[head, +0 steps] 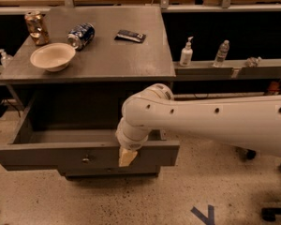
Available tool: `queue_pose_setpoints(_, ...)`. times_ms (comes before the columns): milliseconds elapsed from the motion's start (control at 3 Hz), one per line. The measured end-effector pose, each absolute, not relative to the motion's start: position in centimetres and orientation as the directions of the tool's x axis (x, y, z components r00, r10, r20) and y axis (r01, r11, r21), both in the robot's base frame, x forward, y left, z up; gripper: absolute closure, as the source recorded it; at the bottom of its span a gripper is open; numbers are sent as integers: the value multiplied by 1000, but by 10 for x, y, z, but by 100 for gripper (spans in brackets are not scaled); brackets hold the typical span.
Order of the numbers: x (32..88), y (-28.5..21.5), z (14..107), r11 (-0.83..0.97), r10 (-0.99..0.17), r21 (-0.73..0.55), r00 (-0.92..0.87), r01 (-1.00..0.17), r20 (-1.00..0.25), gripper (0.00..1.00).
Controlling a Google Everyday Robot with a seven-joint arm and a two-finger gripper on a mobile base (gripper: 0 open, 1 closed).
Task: Close top drawer
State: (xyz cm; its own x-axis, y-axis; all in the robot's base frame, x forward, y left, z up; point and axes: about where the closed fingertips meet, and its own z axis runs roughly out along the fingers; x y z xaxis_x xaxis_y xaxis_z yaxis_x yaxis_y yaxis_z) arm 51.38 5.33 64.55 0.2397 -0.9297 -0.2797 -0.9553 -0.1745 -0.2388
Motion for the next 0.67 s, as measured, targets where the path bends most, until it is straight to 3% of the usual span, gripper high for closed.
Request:
queue_pose_setpoints(333,514,53,645,-174,-930,-239,240,-955,-280,36)
queue_pose_setpoints(667,562,51,652,-165,-945,-263,229,-951,-235,35)
